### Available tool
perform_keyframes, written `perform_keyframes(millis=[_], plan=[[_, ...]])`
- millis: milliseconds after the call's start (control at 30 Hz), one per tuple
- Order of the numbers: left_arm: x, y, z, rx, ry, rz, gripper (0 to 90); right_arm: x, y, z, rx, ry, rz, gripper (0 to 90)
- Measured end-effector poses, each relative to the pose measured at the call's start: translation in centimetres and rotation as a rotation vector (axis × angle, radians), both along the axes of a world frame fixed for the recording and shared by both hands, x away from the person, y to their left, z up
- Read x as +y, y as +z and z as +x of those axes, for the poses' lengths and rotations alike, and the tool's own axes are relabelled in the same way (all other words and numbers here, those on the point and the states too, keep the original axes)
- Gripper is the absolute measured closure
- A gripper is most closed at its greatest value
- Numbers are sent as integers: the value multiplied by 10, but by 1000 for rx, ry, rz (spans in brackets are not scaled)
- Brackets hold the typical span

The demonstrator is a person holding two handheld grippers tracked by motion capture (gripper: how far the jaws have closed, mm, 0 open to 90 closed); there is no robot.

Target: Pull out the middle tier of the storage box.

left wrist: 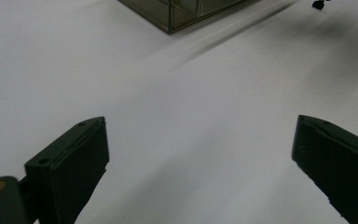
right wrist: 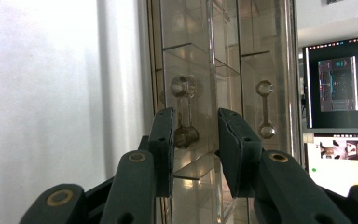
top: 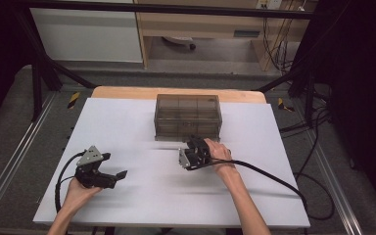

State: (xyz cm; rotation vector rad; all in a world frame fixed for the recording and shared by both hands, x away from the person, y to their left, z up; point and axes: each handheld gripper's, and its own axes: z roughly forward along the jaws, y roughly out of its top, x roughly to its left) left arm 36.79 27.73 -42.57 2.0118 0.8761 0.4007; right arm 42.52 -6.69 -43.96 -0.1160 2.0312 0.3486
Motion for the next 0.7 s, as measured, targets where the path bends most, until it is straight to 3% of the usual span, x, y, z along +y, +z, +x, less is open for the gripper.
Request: perform_keyframes(millis=[700], plan=[[0, 0, 0, -2, 0, 1, 33, -1, 2, -12, 3, 14, -28, 685]])
